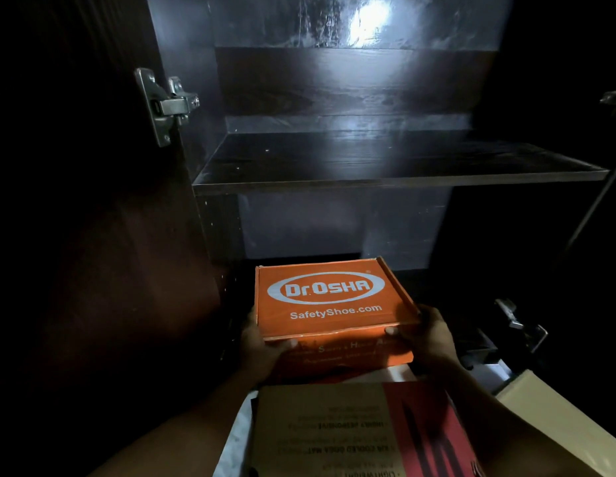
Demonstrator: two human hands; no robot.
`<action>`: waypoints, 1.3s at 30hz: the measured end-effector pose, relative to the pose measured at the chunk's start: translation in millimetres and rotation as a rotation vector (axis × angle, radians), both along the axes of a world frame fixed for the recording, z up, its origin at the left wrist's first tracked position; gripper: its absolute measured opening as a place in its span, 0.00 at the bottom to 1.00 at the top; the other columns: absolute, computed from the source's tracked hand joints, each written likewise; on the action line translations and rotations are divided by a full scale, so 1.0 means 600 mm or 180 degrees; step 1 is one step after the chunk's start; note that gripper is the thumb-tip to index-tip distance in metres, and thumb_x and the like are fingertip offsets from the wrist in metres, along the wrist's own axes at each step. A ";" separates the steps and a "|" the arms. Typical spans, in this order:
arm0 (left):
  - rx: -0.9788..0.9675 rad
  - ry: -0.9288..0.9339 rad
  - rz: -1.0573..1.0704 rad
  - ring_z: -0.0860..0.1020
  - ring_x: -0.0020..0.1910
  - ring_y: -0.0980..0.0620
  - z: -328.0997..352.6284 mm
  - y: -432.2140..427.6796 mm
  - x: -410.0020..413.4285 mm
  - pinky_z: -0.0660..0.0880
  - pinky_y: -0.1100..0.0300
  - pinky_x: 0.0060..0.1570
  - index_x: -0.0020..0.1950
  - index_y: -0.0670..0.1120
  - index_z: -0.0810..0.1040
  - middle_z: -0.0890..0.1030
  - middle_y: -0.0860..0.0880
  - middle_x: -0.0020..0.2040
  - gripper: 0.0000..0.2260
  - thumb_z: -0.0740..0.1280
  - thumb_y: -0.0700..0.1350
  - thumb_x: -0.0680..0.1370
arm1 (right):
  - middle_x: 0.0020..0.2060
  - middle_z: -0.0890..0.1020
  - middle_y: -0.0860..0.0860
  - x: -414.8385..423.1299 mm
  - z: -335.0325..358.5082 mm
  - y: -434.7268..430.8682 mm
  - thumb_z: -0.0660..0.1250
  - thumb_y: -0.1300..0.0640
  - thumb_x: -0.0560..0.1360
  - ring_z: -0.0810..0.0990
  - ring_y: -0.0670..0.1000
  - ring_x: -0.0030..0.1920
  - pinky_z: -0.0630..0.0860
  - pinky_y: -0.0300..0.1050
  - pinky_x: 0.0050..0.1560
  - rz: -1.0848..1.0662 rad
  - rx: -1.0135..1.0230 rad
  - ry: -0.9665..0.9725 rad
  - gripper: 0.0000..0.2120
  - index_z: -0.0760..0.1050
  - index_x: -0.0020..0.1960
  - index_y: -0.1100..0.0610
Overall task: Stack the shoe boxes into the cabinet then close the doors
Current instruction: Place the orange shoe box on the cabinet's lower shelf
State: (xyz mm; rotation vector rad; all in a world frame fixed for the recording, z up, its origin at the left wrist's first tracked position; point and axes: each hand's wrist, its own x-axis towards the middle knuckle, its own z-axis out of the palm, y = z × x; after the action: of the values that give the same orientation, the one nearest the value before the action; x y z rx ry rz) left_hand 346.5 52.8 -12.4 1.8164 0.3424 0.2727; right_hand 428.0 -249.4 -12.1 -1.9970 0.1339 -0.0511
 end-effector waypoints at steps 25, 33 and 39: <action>0.0370 0.0284 0.0572 0.70 0.70 0.36 -0.022 0.011 0.064 0.68 0.37 0.68 0.80 0.43 0.55 0.73 0.37 0.69 0.47 0.79 0.37 0.68 | 0.64 0.76 0.56 0.024 0.023 0.067 0.79 0.54 0.67 0.80 0.58 0.60 0.79 0.64 0.58 0.1000 0.0219 0.0259 0.33 0.68 0.66 0.44; 0.0340 0.0111 0.0322 0.68 0.72 0.36 0.024 -0.041 -0.020 0.65 0.44 0.69 0.80 0.42 0.52 0.68 0.36 0.72 0.46 0.78 0.41 0.71 | 0.50 0.84 0.45 -0.075 0.088 0.008 0.80 0.51 0.68 0.83 0.41 0.50 0.80 0.44 0.55 0.1055 -0.0177 -0.0031 0.17 0.79 0.54 0.46; 0.0702 0.0553 -0.0350 0.60 0.77 0.47 0.036 -0.070 -0.185 0.61 0.52 0.72 0.81 0.49 0.54 0.60 0.47 0.79 0.45 0.76 0.56 0.71 | 0.45 0.81 0.41 -0.245 0.138 -0.050 0.75 0.68 0.72 0.80 0.35 0.40 0.72 0.24 0.41 0.1037 -0.0156 0.0092 0.20 0.73 0.59 0.54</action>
State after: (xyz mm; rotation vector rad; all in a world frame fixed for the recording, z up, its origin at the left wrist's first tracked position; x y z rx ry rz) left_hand 235.3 10.6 9.2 2.0751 0.3428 0.0774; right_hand 280.9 -279.2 70.9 -2.0453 -0.1764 0.1850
